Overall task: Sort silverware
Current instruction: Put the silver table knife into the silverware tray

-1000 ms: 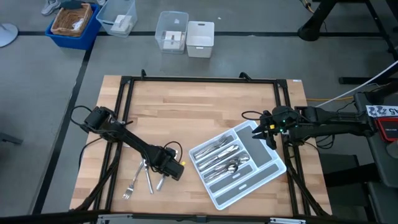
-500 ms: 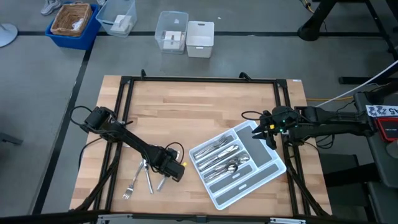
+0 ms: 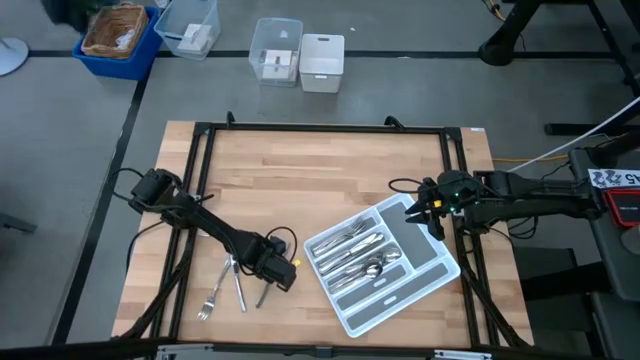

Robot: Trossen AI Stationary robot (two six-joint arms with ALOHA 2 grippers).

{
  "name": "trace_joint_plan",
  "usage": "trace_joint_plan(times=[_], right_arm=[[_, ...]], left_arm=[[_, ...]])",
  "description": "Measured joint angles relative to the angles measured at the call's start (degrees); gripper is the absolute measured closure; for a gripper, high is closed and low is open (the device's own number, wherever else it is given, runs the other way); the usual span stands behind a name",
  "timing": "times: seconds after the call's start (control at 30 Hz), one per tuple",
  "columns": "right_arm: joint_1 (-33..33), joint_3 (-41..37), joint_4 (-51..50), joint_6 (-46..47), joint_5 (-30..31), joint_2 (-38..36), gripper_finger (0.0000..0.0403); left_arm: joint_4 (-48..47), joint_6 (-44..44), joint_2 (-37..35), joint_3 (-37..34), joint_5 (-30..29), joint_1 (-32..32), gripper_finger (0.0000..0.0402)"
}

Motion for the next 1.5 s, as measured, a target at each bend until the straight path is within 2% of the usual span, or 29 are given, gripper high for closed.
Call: trace_joint_plan(times=[0.27, 0.57, 0.9, 1.0, 1.23, 1.5], right_arm=[[0.00, 0.00, 0.00, 0.02, 0.01, 0.00, 0.0278], [-0.02, 0.00, -0.09, 0.02, -0.02, 0.00, 0.0278], [-0.02, 0.00, -0.07, 0.02, -0.02, 0.00, 0.0278], [-0.02, 0.00, -0.05, 0.00, -0.02, 0.00, 0.0278], [-0.02, 0.00, -0.04, 0.01, -0.02, 0.00, 0.0278], [-0.02, 0.00, -0.03, 0.02, -0.02, -0.01, 0.0278]], left_arm=[[0.09, -1.86, 1.07, 0.07, 0.02, 0.00, 0.0385], [0.33, 0.81, 1.42, 0.12, 0.26, 0.00, 0.0384], [-0.06, 3.49, 1.40, 0.15, 8.08, -0.02, 0.0383], [-0.06, 3.67, 1.38, 0.15, 8.76, 0.00, 0.0364], [-0.56, 4.46, 1.37, 0.15, 8.84, 0.93, 0.0283], [-1.34, 2.24, 1.33, 0.15, 6.24, 3.90, 0.0279]])
